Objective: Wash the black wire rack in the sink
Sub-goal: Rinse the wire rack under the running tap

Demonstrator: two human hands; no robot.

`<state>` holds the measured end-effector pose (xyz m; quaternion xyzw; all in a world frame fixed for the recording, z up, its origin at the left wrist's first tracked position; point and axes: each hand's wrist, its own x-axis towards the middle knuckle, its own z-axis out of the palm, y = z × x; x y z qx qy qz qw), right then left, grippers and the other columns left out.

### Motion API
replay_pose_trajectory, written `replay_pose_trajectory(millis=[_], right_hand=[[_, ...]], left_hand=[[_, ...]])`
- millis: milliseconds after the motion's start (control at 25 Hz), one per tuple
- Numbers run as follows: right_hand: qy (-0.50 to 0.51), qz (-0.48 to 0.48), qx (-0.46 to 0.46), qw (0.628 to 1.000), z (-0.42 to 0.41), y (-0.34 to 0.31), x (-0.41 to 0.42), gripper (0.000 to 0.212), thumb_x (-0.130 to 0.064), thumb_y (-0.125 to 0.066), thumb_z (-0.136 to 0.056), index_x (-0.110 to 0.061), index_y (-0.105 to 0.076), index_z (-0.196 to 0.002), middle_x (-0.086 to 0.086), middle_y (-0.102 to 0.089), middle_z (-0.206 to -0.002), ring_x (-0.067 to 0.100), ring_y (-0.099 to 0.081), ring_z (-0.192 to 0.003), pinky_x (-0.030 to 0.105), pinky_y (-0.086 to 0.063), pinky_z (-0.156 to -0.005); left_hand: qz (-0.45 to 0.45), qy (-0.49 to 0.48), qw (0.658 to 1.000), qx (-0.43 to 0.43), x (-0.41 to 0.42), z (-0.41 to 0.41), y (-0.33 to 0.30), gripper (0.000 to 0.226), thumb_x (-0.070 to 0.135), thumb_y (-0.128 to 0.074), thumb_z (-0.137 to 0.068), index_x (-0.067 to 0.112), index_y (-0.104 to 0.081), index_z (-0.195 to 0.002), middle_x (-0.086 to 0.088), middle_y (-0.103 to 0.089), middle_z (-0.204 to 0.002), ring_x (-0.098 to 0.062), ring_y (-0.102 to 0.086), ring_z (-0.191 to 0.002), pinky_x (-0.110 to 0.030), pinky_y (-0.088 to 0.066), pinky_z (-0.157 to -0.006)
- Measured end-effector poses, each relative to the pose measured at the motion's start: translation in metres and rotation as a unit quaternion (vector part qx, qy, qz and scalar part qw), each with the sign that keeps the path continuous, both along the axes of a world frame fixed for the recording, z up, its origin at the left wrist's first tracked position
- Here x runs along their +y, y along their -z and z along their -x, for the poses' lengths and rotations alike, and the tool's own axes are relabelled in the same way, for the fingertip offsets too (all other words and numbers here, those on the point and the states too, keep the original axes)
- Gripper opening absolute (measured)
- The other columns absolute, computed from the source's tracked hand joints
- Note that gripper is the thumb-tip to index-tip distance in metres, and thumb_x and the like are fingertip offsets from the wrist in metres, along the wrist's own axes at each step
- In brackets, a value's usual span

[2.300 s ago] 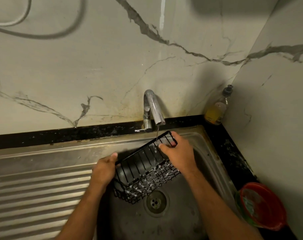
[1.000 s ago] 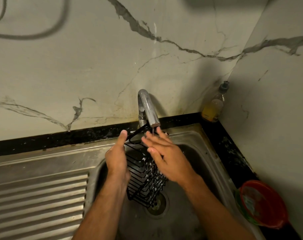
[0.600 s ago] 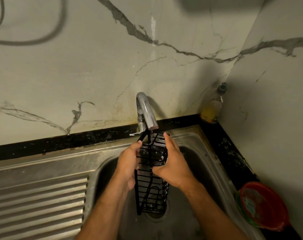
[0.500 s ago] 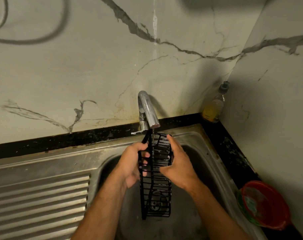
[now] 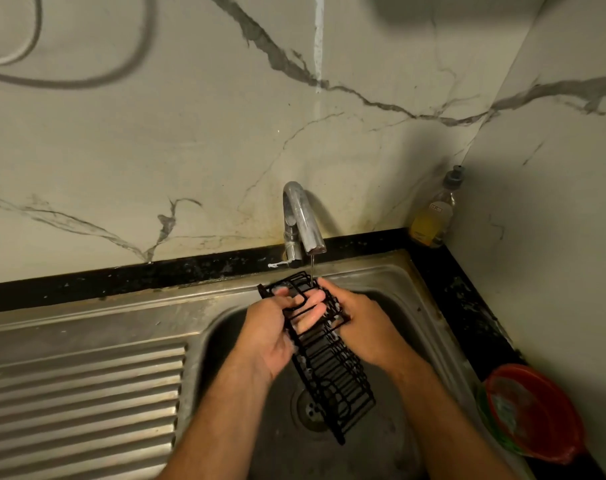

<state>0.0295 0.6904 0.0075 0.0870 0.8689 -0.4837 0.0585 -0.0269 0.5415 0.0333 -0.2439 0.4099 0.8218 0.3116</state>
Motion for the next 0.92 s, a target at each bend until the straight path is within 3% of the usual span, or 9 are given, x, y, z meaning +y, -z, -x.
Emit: replay_pose_trajectory(millis=[120, 240, 320, 440, 520, 640, 720, 800, 920], right_hand=[[-0.024, 0.125, -0.031, 0.991, 0.014, -0.024, 0.004, 0.038, -0.011, -0.046, -0.097, -0.025, -0.065, -0.126, 0.000, -0.067, -0.128, 0.019, -0.060, -0.122, 0.034, -0.044, -0.105], [0.024, 0.123, 0.019, 0.992, 0.023, -0.028, -0.003, 0.056, 0.004, -0.044, -0.092, -0.024, -0.057, -0.138, -0.008, -0.057, -0.139, 0.008, -0.050, -0.133, 0.030, -0.034, -0.114], [0.054, 0.082, 0.049, 0.994, 0.024, -0.019, -0.008, 0.056, -0.002, -0.044, -0.097, -0.032, -0.048, -0.144, -0.009, -0.048, -0.148, 0.003, -0.043, -0.136, 0.026, -0.029, -0.113], [0.117, 0.143, 0.033, 0.982, 0.014, -0.007, -0.014, 0.058, -0.020, -0.055, -0.094, -0.035, -0.040, -0.149, -0.011, -0.045, -0.151, 0.005, -0.039, -0.139, 0.027, -0.028, -0.114], [0.069, 0.181, 0.036, 0.980, 0.004, -0.003, -0.019, 0.084, -0.027, -0.065, -0.079, -0.042, -0.027, -0.152, -0.019, -0.037, -0.154, -0.001, -0.033, -0.141, 0.026, -0.028, -0.115], [-0.038, 0.018, 0.031, 0.999, -0.001, -0.002, -0.021, 0.099, -0.021, -0.067, -0.081, -0.057, -0.007, -0.151, -0.028, -0.013, -0.160, 0.000, -0.019, -0.146, 0.033, -0.026, -0.118], [-0.010, -0.047, 0.070, 0.996, -0.001, 0.007, -0.022, 0.086, -0.014, -0.063, -0.087, -0.056, -0.020, -0.148, -0.023, -0.039, -0.151, 0.001, -0.043, -0.134, 0.036, -0.042, -0.111], [0.055, -0.035, 0.097, 0.993, -0.007, 0.017, -0.027, 0.064, -0.009, -0.059, -0.091, -0.049, -0.043, -0.139, -0.018, -0.065, -0.121, -0.003, -0.062, -0.107, 0.032, -0.055, -0.093], [0.102, -0.037, 0.096, 0.990, -0.020, 0.029, -0.040, 0.053, -0.006, -0.056, -0.093, -0.042, -0.055, -0.131, -0.017, -0.071, -0.098, -0.002, -0.066, -0.086, 0.023, -0.057, -0.077]], left_hand=[[0.001, -0.063, 0.998, 0.006, 0.008, -0.006, 0.003, 0.033, -0.011, -0.036, -0.100, 0.016, -0.050, -0.114, -0.024, -0.074, -0.111, -0.031, -0.075, -0.097, -0.044, -0.062, -0.078], [-0.032, -0.117, 0.993, 0.008, 0.015, -0.003, 0.008, 0.041, -0.015, -0.035, -0.097, 0.001, -0.050, -0.132, -0.029, -0.066, -0.127, -0.039, -0.066, -0.117, -0.047, -0.058, -0.093], [-0.056, -0.166, 0.985, -0.004, 0.019, 0.004, 0.012, 0.048, -0.016, -0.036, -0.097, -0.004, -0.042, -0.143, -0.031, -0.059, -0.136, -0.038, -0.061, -0.126, -0.048, -0.054, -0.101], [-0.097, -0.214, 0.972, -0.010, 0.025, 0.010, 0.012, 0.046, -0.013, -0.038, -0.100, -0.004, -0.043, -0.145, -0.027, -0.059, -0.139, -0.034, -0.061, -0.128, -0.044, -0.058, -0.092], [-0.135, -0.245, 0.960, -0.010, 0.026, 0.016, 0.012, 0.047, -0.012, -0.037, -0.099, -0.004, -0.042, -0.145, -0.027, -0.057, -0.140, -0.033, -0.062, -0.126, -0.045, -0.059, -0.091], [-0.165, -0.257, 0.952, -0.017, 0.026, 0.020, 0.011, 0.050, -0.012, -0.037, -0.099, 0.001, -0.043, -0.146, -0.023, -0.061, -0.135, -0.033, -0.063, -0.124, -0.046, -0.062, -0.084], [-0.144, -0.225, 0.963, -0.024, 0.028, 0.013, 0.007, 0.044, -0.011, -0.036, -0.101, 0.000, -0.048, -0.142, -0.020, -0.064, -0.132, -0.031, -0.064, -0.122, -0.046, -0.064, -0.074], [-0.104, -0.186, 0.977, -0.024, 0.030, 0.000, 0.003, 0.032, -0.009, -0.035, -0.103, 0.000, -0.054, -0.128, -0.020, -0.067, -0.129, -0.028, -0.065, -0.118, -0.045, -0.060, -0.082], [-0.048, -0.144, 0.988, -0.017, 0.024, -0.012, 0.000, 0.025, -0.006, -0.040, -0.103, -0.001, -0.060, -0.117, -0.019, -0.070, -0.122, -0.030, -0.067, -0.114, -0.041, -0.056, -0.092]])
